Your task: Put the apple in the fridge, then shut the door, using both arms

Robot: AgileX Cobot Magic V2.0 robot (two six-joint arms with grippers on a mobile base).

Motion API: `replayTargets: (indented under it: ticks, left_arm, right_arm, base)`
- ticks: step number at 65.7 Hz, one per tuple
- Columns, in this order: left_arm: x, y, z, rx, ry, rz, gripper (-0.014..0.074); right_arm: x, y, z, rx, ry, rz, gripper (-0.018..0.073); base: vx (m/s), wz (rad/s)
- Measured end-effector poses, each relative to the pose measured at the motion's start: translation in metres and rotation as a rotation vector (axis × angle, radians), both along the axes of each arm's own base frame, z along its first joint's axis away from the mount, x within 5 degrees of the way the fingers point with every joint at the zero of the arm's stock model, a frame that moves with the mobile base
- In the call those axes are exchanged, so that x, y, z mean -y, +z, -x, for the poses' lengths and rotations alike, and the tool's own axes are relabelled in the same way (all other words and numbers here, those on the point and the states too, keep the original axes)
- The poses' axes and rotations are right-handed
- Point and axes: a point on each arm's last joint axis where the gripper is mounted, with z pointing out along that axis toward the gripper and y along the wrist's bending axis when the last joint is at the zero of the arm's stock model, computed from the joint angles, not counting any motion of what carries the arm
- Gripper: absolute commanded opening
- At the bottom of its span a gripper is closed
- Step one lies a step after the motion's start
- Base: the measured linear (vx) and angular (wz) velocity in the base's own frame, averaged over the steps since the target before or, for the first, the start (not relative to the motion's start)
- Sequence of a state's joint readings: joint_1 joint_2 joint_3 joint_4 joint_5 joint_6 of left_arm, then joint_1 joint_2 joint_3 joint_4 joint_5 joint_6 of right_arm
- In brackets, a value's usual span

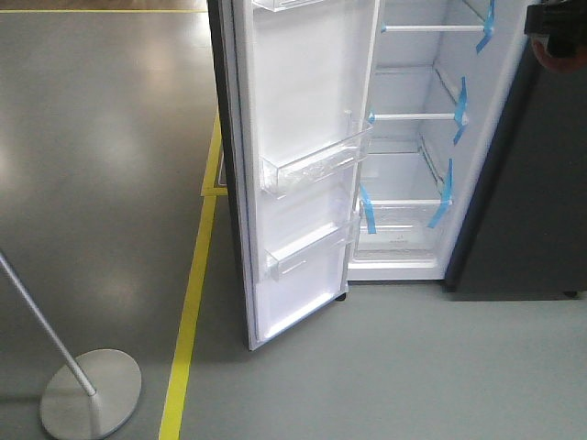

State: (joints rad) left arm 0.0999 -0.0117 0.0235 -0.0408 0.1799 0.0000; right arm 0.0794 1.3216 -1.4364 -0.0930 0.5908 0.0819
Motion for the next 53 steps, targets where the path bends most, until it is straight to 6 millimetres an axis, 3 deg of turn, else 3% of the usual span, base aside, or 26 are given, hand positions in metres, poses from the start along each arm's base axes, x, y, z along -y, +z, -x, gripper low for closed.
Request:
replayTargets:
  ticks: [53]
  left_arm:
    - [0.0, 0.0, 0.0, 0.0, 0.0, 0.0, -0.0006]
  right_arm:
    - [0.0, 0.0, 0.0, 0.0, 0.0, 0.0, 0.0168]
  base:
    - [0.09, 0.0]
